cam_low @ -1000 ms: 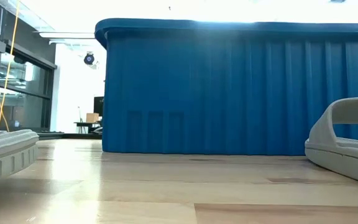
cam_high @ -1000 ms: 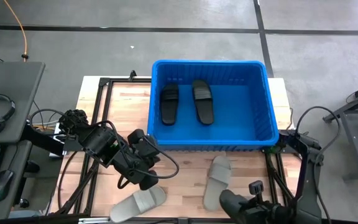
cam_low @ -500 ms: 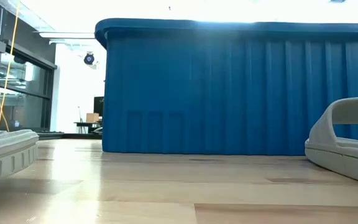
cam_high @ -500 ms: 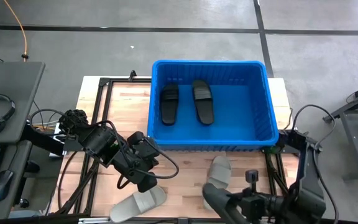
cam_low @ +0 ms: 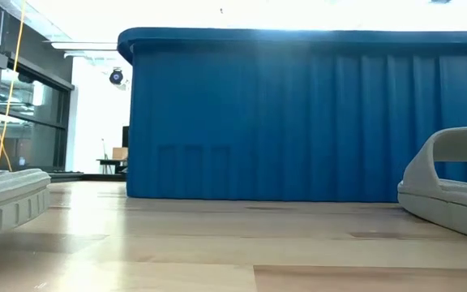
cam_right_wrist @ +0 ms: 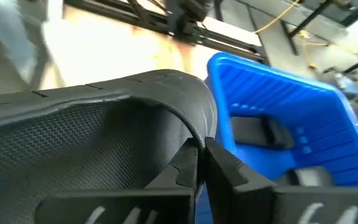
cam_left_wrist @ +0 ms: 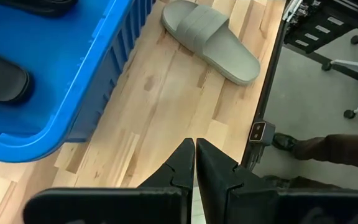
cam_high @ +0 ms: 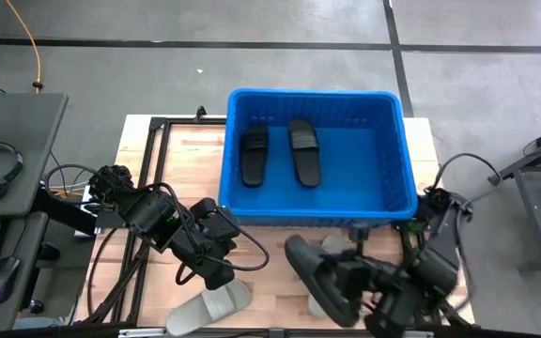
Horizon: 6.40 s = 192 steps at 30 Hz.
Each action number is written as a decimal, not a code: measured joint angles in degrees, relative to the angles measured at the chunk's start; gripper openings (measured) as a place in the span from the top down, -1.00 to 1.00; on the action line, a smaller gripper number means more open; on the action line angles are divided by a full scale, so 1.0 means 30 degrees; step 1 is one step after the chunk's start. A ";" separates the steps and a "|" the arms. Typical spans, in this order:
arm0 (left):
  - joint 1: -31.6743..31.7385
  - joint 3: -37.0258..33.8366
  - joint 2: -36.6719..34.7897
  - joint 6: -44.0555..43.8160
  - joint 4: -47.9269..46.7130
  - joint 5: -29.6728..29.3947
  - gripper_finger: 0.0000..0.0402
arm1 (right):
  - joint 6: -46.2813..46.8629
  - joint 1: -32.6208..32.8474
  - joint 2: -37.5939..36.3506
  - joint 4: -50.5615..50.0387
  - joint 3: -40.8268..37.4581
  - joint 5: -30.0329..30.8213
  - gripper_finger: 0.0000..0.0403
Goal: Pick and place slides into bin
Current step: Put the black slides on top of the black slides into the blue bin
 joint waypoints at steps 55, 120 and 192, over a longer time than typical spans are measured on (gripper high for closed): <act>0.4010 -0.0002 -0.0112 1.9784 0.0775 -0.9210 -0.02 | -1.4986 -1.5881 0.0015 0.5089 -0.0036 -0.3795 1.00; 0.7759 0.0015 0.0146 2.7721 0.2475 -0.5603 0.69 | -1.6646 -1.5922 -0.0423 0.8498 -0.0029 -0.7001 1.00; 0.9260 0.0007 -0.3477 2.3211 0.5710 -0.3839 0.72 | -1.5265 -1.5590 -0.4874 0.8677 -0.0007 -1.3974 0.08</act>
